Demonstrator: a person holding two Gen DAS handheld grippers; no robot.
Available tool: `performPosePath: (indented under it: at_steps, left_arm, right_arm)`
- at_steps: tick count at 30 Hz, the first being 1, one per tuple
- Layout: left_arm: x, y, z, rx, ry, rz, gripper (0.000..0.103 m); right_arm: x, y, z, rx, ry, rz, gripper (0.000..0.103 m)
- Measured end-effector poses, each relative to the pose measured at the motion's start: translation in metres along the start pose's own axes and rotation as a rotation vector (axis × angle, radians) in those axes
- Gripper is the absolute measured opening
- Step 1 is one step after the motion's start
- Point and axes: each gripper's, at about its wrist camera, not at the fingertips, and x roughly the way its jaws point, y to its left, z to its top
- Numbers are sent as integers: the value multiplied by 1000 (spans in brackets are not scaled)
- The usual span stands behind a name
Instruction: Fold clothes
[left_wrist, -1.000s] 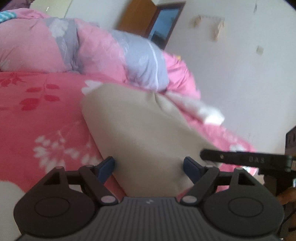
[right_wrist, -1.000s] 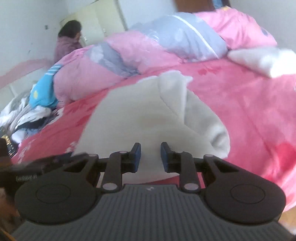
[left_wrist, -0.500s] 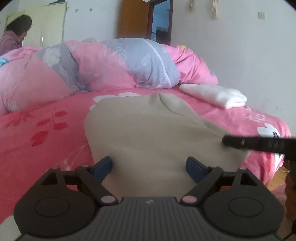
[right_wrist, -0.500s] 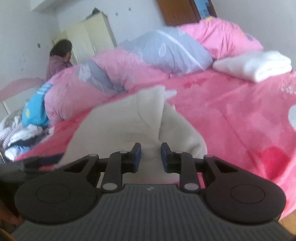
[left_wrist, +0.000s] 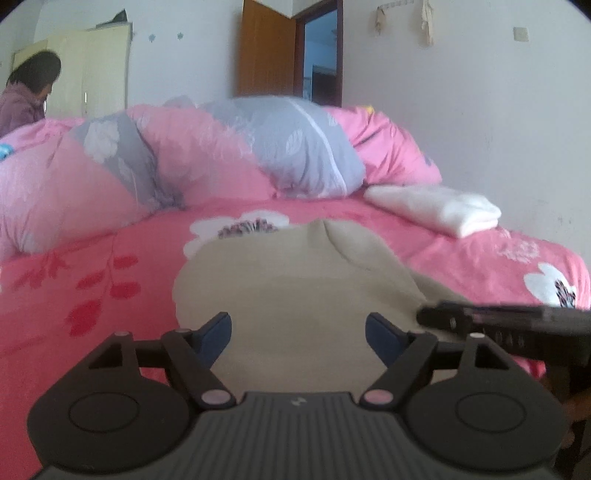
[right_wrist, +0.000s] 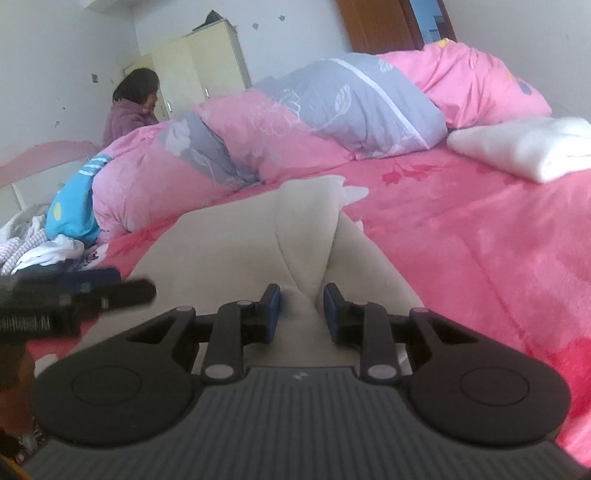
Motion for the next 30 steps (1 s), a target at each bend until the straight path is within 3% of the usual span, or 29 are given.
performPosePath:
  at_steps: [3,7,10,15,17,21,25,30]
  left_arm:
    - [10,0,11,9,15,-4,82]
    - [38,8,7,-46,141,2,79]
    - [37,5,3,-13,124,7,81]
    - [38,7,2,-25,121,6,81]
    - [38,9,2,-32,118,4,81]
    - [36,5,5,26,105,12,81]
    - [36,0,14,102,60,37,81]
    - [54,7,30,95,42,48,81]
  right_arm:
    - [0,2,-1,-16,-2,-8,25]
    - [-1,4,0,-19,-3,-13,26]
    - [-5,4,10,17,-15,5,26]
    - [-2,23,40,-71,-73,58,26]
    - [7,25,43,-94,-55,55,26]
    - [40,14,22,-100,70,36,26]
    - [37,10,22,-82,70,54,26]
    - [38,12,21,-80,67,52,26]
